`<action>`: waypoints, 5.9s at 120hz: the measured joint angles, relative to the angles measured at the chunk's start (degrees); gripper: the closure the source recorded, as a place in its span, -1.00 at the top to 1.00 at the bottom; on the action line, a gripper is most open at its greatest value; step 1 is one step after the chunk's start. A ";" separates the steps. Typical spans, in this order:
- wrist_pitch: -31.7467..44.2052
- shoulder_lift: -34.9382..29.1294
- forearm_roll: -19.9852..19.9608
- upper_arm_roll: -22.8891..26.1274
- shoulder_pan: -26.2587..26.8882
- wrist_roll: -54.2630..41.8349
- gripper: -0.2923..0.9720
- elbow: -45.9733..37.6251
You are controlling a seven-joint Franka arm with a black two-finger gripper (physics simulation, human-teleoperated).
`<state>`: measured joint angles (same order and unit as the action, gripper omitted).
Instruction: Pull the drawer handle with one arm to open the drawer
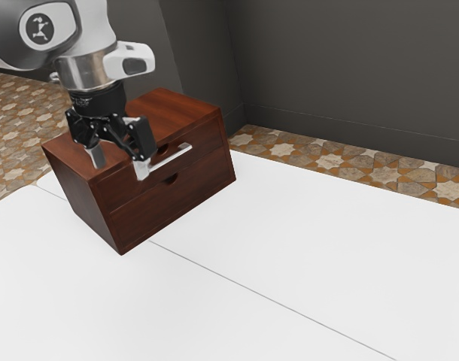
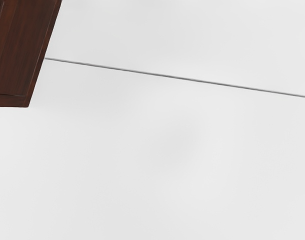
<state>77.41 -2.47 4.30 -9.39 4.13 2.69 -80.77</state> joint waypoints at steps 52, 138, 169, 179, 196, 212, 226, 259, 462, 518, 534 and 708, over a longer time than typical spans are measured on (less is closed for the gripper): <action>2.68 -0.10 0.56 1.73 1.24 0.86 0.54 11.37; 17.66 11.12 13.51 6.76 -3.98 -11.62 0.54 7.09; 21.14 13.95 13.35 6.76 -3.92 -14.28 0.54 3.34; 22.33 14.48 13.31 6.76 -3.95 -14.92 0.54 2.87; 24.24 15.83 13.40 6.76 -4.06 -15.84 0.54 2.85; 25.91 16.53 13.66 6.76 -5.02 -16.65 0.54 3.25; 27.16 17.25 13.75 6.76 -5.98 -17.24 0.54 3.31; 30.39 17.95 14.69 6.76 -7.64 -18.38 0.54 3.13; 37.33 21.36 15.38 5.18 -10.20 -19.00 0.09 0.61; 37.50 21.33 15.02 5.34 -9.68 -17.40 0.04 -0.67; 37.50 20.43 15.02 5.62 -9.44 -16.78 -0.03 -1.82; 37.29 11.85 19.57 5.60 5.58 -5.13 -0.12 -11.89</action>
<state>114.70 9.38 23.87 -3.79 9.71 -2.43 -92.66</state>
